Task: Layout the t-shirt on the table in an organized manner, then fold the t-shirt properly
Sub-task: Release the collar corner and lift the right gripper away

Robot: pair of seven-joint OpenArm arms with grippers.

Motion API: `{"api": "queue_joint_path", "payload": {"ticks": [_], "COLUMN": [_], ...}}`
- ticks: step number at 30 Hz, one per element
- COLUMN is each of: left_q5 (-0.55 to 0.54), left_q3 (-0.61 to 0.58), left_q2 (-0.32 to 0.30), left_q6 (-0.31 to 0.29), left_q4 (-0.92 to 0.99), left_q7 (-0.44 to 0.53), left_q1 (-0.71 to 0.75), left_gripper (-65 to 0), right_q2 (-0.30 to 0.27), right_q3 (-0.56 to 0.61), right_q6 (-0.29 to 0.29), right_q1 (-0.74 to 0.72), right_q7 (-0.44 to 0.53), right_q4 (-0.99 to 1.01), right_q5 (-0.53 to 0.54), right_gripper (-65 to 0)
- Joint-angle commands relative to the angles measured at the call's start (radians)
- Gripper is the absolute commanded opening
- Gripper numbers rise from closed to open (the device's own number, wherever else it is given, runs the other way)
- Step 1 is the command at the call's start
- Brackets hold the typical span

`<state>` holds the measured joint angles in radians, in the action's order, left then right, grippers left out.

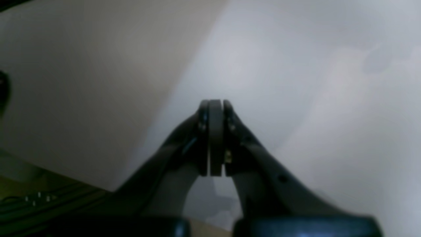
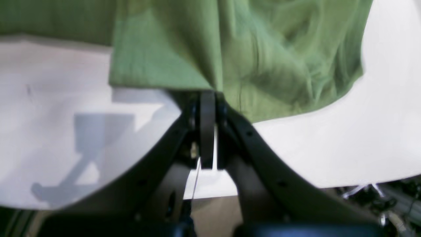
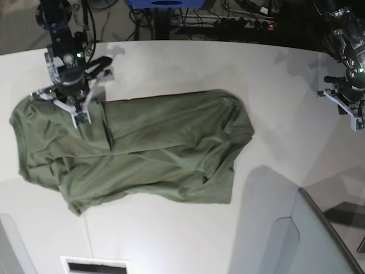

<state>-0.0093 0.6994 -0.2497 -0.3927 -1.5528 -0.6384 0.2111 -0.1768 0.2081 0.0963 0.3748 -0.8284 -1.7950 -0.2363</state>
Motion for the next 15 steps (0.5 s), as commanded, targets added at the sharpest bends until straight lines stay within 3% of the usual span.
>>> {"api": "queue_joint_path", "payload": {"ticks": [1, 4, 10, 15], "left_q5": [-0.005, -0.005, -0.005, -0.004], "left_q3": [0.006, 0.006, 0.004, 0.004], "left_q2": [-0.015, -0.017, -0.017, -0.017], "left_q6": [0.007, 0.007, 0.007, 0.007], "left_q4": [-0.015, -0.015, -0.015, -0.015], "left_q7": [0.018, 0.018, 0.018, 0.018], "left_q1": [-0.003, -0.005, -0.023, -0.032], "left_gripper": [-65.0, -65.0, -65.0, -65.0], "right_q2": [-0.002, 0.001, 0.075, 0.082], "right_q3": [-0.022, -0.055, -0.131, -0.180], "right_q6": [0.009, 0.009, 0.007, 0.007], "right_q1": [0.028, 0.109, 0.215, 0.261], "right_q7": [0.010, 0.010, 0.010, 0.010], "right_q4": [-0.039, -0.093, -0.118, -0.113], "right_q5": [-0.008, -0.007, -0.007, -0.007], "right_gripper": [-65.0, -65.0, -65.0, -65.0]}}
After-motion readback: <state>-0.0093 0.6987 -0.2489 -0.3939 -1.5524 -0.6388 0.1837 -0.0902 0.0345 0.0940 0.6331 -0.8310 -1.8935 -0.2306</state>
